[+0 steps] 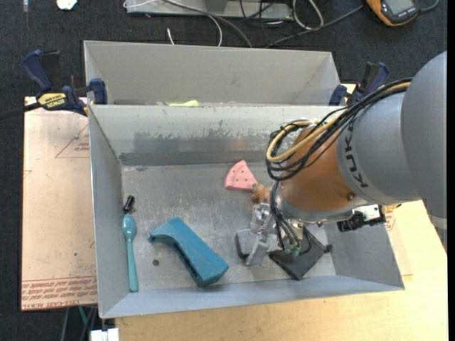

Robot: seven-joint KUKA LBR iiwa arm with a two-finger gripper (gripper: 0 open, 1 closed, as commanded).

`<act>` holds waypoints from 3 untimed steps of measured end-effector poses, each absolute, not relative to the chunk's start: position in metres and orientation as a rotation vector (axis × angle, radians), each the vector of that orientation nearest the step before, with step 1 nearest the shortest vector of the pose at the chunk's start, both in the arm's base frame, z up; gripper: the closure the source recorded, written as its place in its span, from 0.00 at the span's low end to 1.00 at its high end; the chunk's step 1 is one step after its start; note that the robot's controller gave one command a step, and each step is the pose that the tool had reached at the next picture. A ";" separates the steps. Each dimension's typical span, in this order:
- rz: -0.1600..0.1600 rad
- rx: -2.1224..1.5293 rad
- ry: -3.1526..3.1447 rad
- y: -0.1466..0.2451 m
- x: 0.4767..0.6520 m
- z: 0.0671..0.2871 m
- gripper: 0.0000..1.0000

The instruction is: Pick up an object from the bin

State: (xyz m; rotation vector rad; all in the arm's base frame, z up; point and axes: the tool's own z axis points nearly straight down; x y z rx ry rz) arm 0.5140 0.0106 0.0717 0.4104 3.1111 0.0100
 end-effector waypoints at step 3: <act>0.010 0.410 3.111 0.011 0.514 0.072 1.00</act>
Offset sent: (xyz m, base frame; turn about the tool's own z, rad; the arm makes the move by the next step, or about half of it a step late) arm 0.0000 0.0000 0.0000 0.0000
